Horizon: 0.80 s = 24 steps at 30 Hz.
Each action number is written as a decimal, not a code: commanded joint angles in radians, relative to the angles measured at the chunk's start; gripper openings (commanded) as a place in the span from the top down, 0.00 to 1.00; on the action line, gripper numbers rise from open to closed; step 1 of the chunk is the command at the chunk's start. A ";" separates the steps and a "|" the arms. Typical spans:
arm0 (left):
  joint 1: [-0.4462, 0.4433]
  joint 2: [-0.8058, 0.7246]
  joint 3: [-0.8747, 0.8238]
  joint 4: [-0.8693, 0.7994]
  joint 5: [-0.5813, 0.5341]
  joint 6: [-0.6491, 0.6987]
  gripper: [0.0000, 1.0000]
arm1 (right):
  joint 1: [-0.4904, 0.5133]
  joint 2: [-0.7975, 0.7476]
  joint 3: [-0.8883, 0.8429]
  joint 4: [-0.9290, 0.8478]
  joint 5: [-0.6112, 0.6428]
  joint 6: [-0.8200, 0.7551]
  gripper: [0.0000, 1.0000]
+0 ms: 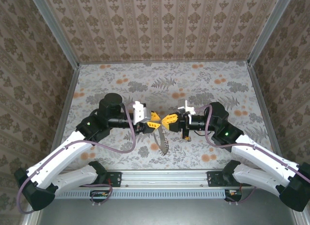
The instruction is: Put the keys on the keyring
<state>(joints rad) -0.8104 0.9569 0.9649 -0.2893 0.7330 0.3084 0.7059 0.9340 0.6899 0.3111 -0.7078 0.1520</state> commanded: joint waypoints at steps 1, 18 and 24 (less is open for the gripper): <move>-0.014 0.014 0.038 -0.048 -0.017 0.034 0.74 | 0.010 -0.012 0.001 0.084 0.023 -0.003 1.00; -0.032 0.039 0.035 -0.088 -0.039 0.055 1.00 | 0.017 -0.043 -0.035 0.113 0.113 -0.028 1.00; -0.033 0.034 0.024 -0.074 -0.067 0.051 1.00 | 0.030 -0.061 -0.066 0.115 0.123 -0.065 0.98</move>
<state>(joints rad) -0.8364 0.9951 0.9974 -0.3523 0.6682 0.3473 0.7258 0.9062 0.6346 0.3511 -0.6197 0.1184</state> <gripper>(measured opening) 0.055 0.062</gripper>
